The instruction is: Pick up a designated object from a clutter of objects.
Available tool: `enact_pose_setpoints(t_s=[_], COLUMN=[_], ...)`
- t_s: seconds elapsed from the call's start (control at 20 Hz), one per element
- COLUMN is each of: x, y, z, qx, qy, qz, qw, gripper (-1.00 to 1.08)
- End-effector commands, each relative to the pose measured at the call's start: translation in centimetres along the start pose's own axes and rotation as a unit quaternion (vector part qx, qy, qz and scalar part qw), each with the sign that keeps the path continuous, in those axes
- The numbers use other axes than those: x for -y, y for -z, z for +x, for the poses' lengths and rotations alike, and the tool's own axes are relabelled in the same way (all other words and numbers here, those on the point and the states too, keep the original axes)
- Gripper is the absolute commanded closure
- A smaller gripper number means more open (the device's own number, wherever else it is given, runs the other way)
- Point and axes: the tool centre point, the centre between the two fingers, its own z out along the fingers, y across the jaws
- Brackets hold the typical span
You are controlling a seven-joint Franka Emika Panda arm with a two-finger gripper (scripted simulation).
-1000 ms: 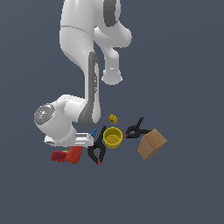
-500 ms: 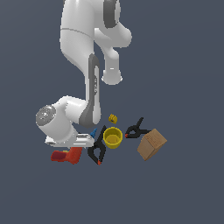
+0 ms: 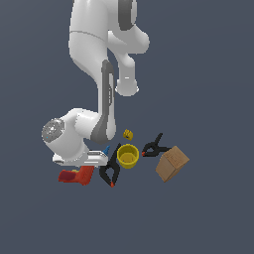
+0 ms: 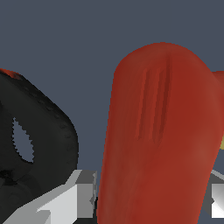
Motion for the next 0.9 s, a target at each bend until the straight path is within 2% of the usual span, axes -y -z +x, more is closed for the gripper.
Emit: enact_pose_setpoints(t_s=[0.0, 0.35, 0.85], x=[1.0, 5.7, 16.7], y=[0.7, 3.5, 10.0], z=[0.1, -0.2, -1.0], qx=[-0.002, -0.002, -0.002], qy=[0.001, 0.001, 0.002], qz=[0.0, 0.0, -0.001], qw=[1.0, 1.0, 1.0], gripper=[1.08, 1.08, 1.08])
